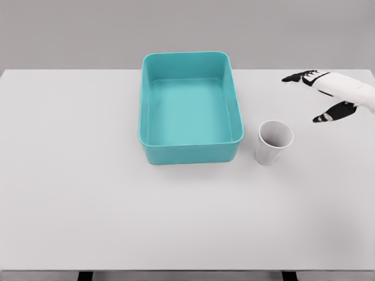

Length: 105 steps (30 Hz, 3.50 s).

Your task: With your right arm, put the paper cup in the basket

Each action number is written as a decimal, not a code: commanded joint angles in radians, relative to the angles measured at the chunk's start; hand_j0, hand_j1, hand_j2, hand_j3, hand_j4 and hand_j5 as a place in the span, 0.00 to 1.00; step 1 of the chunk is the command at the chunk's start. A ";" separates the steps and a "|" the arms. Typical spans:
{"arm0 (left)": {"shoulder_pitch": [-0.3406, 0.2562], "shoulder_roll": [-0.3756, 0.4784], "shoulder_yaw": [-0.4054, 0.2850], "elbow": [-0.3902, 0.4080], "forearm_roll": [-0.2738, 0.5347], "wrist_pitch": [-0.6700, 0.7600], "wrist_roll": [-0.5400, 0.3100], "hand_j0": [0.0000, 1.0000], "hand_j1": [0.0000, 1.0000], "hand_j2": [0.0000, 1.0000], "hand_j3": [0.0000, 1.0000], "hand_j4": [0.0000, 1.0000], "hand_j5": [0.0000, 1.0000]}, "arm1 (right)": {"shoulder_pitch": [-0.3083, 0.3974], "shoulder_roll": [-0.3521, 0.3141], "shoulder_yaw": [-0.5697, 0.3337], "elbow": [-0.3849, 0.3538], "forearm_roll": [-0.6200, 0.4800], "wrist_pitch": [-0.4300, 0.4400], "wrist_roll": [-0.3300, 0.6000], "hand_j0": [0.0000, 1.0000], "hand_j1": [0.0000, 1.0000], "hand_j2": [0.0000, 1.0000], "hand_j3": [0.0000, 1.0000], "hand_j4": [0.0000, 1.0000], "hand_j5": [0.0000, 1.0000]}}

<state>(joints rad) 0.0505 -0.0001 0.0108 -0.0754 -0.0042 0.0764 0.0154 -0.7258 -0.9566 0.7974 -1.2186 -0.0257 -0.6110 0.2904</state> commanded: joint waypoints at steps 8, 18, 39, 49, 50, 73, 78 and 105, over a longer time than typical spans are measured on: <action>0.000 0.000 0.000 0.000 0.000 0.000 0.000 1.00 1.00 1.00 1.00 1.00 1.00 | 0.108 -0.030 -0.006 -0.001 -0.488 0.000 -0.002 1.00 1.00 1.00 1.00 1.00 1.00; 0.000 0.000 0.000 0.000 0.000 0.000 0.000 1.00 1.00 1.00 1.00 1.00 1.00 | 0.276 -0.030 -0.012 -0.010 -0.589 0.000 -0.002 1.00 1.00 1.00 1.00 1.00 1.00; 0.000 0.000 0.000 0.000 0.000 -0.001 0.000 1.00 1.00 1.00 1.00 1.00 1.00 | 0.344 0.056 -0.012 -0.024 -0.589 0.000 -0.007 1.00 1.00 1.00 1.00 1.00 1.00; 0.000 0.000 0.000 0.000 0.000 -0.001 0.000 1.00 1.00 1.00 1.00 1.00 1.00 | 0.342 0.070 -0.012 -0.022 -0.588 0.000 -0.007 1.00 1.00 1.00 1.00 1.00 1.00; 0.000 0.000 0.000 0.000 0.001 0.000 0.000 1.00 1.00 1.00 1.00 1.00 1.00 | 0.342 0.072 -0.012 -0.022 -0.588 0.000 -0.007 1.00 1.00 1.00 1.00 1.00 1.00; 0.000 0.000 0.000 0.000 0.001 -0.001 0.000 1.00 1.00 1.00 1.00 1.00 1.00 | 0.332 0.144 -0.014 0.014 -0.586 0.000 -0.007 1.00 1.00 1.00 1.00 1.00 1.00; 0.000 0.000 0.000 0.000 0.000 0.000 0.000 1.00 1.00 1.00 1.00 1.00 1.00 | 0.327 0.164 -0.012 0.025 -0.585 0.000 -0.007 1.00 1.00 1.00 1.00 1.00 1.00; 0.000 0.000 0.000 0.000 0.000 0.000 0.000 1.00 1.00 1.00 1.00 1.00 1.00 | 0.328 0.171 -0.010 0.001 -0.571 0.000 -0.005 1.00 1.00 1.00 1.00 1.00 1.00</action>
<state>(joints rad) 0.0506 0.0000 0.0108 -0.0752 -0.0042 0.0767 0.0155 -0.3988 -0.7848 0.7878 -1.2152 -0.5922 -0.6116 0.2854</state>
